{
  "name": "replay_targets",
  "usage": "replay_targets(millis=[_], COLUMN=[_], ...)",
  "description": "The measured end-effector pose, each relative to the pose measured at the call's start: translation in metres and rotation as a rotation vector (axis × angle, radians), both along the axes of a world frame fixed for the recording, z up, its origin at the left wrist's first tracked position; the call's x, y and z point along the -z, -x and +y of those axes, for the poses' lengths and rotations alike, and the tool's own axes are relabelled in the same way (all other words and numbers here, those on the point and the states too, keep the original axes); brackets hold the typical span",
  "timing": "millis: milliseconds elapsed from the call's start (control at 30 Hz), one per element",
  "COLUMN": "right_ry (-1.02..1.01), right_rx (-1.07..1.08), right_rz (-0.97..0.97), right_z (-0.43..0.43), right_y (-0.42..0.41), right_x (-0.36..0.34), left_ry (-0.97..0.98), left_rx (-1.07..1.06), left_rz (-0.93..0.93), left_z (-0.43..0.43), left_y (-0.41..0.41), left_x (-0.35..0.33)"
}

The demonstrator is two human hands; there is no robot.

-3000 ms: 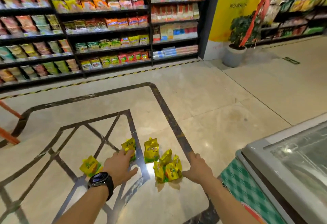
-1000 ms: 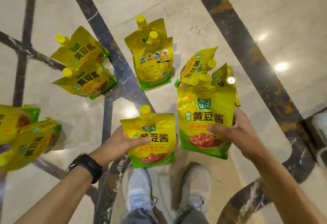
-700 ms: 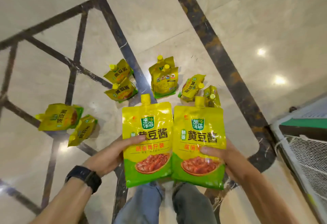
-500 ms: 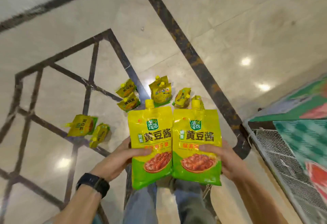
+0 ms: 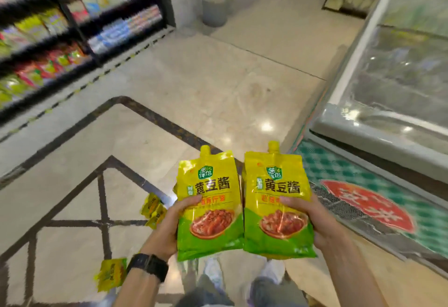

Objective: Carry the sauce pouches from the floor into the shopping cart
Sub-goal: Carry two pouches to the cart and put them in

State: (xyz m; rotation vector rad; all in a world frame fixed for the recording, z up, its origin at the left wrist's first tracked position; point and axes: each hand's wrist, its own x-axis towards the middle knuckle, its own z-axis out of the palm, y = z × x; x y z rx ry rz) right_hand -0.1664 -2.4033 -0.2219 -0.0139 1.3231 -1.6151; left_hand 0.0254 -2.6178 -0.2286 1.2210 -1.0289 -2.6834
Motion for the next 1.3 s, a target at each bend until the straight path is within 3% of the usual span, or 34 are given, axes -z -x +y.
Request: replay_targets(millis=[267, 400, 867, 1300], right_ry=[0.016, -0.015, -0.001, -0.042], right_rx=[0.394, 0.630, 1.351, 1.824], right_rz=[0.065, 0.067, 0.055, -0.031], right_z=[0.169, 0.278, 0.546, 0.746], right_y=[0.014, 0.017, -0.017, 0.013], right_x=[-0.038, -0.040, -0.044, -0.038], left_ry=[0.063, 0.108, 0.126, -0.016], left_rx=[0.380, 0.662, 1.288, 1.790], left_rz=[0.047, 0.129, 0.193, 0.044], left_z=[0.113, 0.209, 0.535, 0.829], left_y=[0.115, 0.180, 0.318, 0.444], left_x=[-0.052, -0.070, -0.077, -0.046])
